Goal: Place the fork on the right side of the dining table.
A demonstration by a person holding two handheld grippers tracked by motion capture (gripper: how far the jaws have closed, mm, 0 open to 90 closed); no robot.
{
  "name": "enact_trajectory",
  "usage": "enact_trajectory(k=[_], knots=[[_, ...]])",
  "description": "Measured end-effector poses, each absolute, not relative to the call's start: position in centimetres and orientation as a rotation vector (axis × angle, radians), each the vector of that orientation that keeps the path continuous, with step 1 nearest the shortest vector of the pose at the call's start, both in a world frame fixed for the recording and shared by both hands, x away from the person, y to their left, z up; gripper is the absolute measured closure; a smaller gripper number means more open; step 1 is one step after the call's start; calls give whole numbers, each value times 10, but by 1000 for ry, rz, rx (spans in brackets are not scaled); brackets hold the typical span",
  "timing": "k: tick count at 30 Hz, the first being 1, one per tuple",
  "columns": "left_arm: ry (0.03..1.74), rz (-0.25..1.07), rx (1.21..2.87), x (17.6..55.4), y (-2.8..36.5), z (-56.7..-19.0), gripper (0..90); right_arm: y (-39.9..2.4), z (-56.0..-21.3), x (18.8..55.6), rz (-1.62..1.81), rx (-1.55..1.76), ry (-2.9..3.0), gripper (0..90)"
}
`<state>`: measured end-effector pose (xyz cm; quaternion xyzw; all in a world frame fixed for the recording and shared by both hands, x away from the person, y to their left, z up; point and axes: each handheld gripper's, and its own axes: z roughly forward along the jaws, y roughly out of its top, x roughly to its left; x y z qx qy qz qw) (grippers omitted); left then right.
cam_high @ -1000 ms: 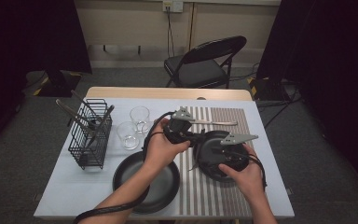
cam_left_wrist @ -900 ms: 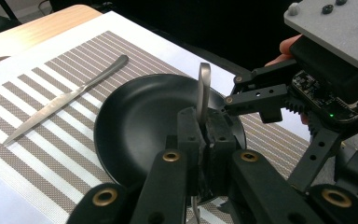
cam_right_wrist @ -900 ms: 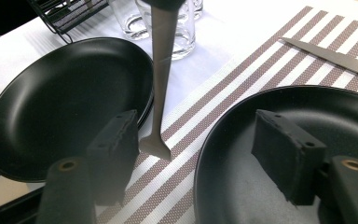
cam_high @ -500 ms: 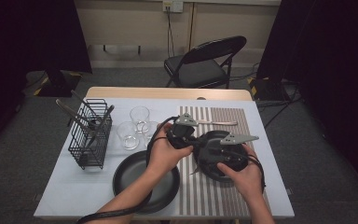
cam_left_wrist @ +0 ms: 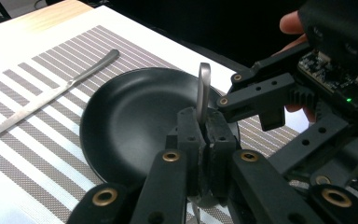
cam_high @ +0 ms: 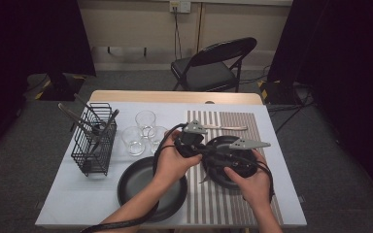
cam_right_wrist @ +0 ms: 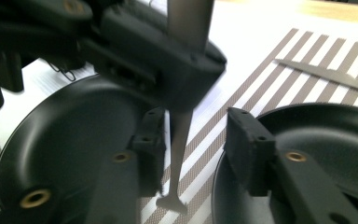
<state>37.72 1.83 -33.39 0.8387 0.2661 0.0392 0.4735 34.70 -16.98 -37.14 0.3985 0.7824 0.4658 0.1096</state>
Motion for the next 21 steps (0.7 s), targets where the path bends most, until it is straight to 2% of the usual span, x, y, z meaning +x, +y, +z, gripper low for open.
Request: enact_trajectory(k=[4,12,21], knots=[[648,105,2060,376,17,-336,870,-169,-370,345,1377,1160,2285,690],[656,120,2051,374,17,-335,871,-167,-367,343,1386,1137,2284,795],[660,132,2049,372,18,-332,869,-165,-364,341,1376,1111,2285,810]])
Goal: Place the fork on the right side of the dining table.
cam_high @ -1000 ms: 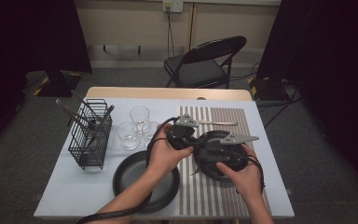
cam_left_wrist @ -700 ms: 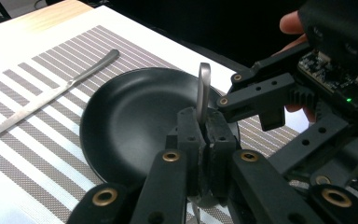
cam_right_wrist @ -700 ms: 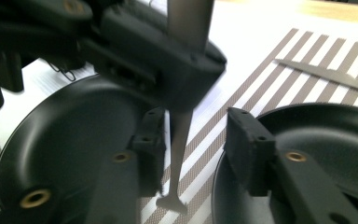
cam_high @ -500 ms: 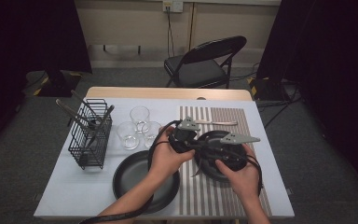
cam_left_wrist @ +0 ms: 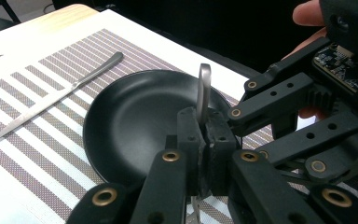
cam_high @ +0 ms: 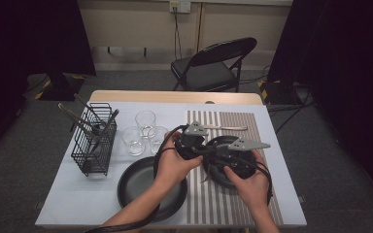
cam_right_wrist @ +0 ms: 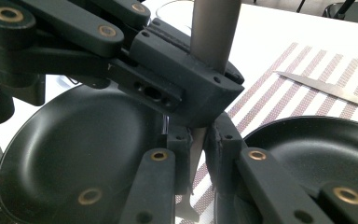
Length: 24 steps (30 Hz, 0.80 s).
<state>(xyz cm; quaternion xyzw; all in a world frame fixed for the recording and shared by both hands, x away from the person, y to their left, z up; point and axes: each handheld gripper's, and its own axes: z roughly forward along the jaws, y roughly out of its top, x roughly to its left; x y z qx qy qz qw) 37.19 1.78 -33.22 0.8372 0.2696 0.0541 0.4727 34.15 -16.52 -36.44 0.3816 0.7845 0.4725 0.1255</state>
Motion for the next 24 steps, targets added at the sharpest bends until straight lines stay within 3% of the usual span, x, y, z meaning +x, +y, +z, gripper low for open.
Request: enact_trajectory(k=[14,24], knots=[[667,118,2039,372,20,-330,803,-165,-363,340,1359,1085,2281,815],[659,125,2047,371,24,-324,656,-166,-362,340,1366,1067,2285,817]])
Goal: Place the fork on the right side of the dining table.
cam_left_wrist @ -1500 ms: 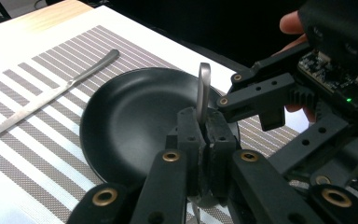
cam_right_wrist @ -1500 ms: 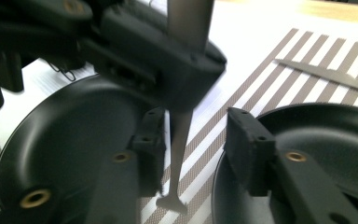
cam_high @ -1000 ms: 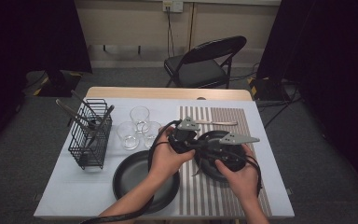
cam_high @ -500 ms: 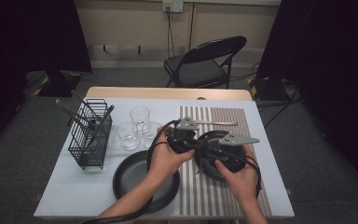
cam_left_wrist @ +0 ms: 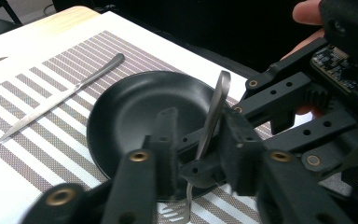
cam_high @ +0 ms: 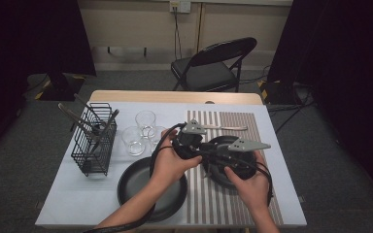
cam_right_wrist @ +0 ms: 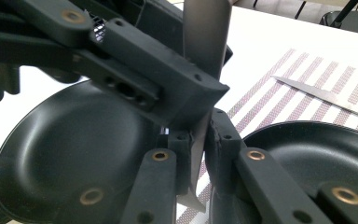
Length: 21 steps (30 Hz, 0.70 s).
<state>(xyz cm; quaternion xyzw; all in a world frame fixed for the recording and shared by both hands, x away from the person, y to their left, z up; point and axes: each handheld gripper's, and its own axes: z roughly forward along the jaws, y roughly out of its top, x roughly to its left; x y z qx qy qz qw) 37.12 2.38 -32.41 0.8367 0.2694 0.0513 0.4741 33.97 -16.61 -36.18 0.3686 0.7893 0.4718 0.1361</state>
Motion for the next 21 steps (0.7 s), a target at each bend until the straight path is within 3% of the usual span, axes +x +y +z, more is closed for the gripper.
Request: enact_trajectory(k=[7,21], knots=[[673,127,2041,371,29,-324,541,-170,-363,342,1391,1085,2272,817],[654,137,2076,358,44,-341,521,-175,-359,343,1429,1101,2268,817]])
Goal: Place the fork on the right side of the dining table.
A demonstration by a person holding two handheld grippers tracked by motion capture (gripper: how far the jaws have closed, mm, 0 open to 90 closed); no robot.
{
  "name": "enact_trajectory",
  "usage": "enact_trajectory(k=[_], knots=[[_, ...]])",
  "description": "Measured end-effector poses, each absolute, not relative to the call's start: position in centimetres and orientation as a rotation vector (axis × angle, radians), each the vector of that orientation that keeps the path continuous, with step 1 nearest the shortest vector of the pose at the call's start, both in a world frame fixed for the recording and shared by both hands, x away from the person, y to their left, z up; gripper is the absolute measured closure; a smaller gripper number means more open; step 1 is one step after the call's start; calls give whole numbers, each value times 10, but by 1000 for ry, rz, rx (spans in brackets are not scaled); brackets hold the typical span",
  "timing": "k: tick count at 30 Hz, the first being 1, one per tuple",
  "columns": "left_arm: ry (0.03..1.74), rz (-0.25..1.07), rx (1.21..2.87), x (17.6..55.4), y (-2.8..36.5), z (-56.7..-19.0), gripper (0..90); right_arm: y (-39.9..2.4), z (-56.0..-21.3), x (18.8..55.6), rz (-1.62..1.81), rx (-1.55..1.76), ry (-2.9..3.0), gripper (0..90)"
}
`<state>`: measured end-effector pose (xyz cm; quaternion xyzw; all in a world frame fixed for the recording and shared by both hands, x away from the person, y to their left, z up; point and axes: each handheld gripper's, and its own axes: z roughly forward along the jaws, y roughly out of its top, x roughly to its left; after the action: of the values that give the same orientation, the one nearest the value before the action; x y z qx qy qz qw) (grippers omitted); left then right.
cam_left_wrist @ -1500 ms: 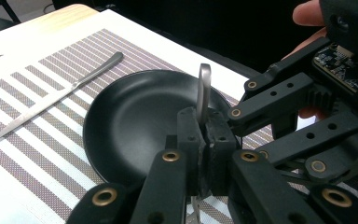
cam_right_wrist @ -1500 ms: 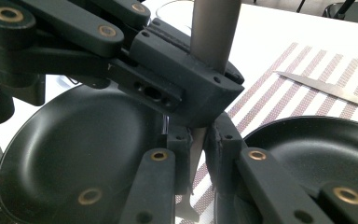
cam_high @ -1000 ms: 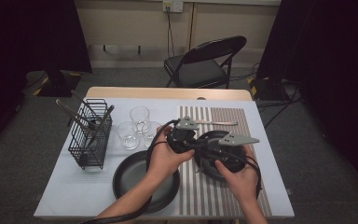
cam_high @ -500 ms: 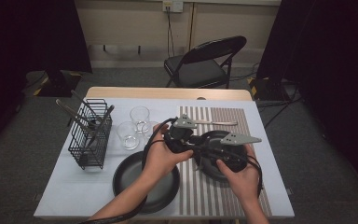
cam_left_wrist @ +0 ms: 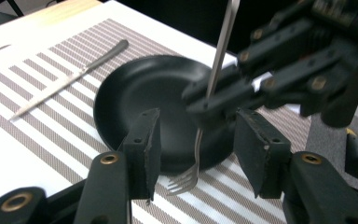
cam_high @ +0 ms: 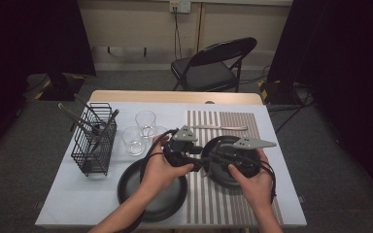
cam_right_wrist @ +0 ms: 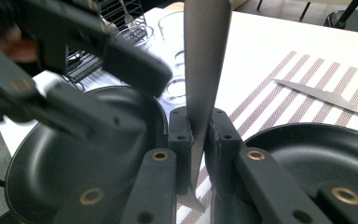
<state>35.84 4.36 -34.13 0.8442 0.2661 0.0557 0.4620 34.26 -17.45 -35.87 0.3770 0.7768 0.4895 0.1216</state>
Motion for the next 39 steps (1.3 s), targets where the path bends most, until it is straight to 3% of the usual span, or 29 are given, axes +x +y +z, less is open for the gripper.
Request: enact_trajectory(k=[28,39], knots=[[678,126,2095,362,27,-392,642,-174,-354,342,1461,1079,2291,817],[652,93,2079,360,22,-395,799,-174,-353,342,1483,1084,2294,817]])
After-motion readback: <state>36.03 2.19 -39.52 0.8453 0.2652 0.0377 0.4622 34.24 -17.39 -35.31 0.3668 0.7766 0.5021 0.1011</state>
